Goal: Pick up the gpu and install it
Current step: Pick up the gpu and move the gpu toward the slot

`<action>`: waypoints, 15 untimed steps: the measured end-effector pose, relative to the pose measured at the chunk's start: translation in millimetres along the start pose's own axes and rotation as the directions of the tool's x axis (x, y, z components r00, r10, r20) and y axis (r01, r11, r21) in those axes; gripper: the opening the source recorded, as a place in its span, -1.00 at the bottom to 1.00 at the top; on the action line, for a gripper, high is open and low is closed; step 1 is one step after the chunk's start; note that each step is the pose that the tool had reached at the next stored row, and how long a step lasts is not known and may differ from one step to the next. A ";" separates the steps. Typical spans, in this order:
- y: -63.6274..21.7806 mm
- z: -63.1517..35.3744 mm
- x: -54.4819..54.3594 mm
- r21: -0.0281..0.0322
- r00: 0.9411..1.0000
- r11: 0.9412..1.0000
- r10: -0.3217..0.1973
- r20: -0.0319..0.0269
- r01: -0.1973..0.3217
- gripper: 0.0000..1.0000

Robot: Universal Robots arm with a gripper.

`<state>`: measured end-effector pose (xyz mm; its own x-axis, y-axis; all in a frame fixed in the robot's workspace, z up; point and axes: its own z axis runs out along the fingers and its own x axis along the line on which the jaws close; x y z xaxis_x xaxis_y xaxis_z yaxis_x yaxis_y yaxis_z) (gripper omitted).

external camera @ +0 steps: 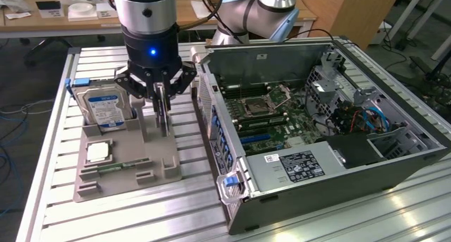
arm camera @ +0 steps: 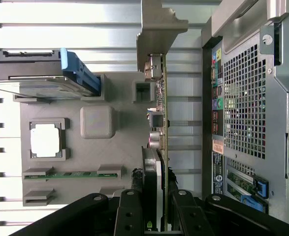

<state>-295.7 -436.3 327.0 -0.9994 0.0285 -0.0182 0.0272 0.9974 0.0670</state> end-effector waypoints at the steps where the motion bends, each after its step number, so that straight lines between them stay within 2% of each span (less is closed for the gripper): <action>1: 0.0 0.0 0.0 0.000 1.000 1.000 0.000 0.000 0.000 -0.44; 8: 0.2 -1.6 0.0 -0.001 1.000 1.000 0.000 0.000 0.000 -0.44; 15: 0.8 -11.5 -0.2 -0.001 1.000 1.000 0.000 0.000 0.000 -0.44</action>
<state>-295.7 -436.3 338.4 -0.9994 0.0285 -0.0181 0.0272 0.9973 0.0683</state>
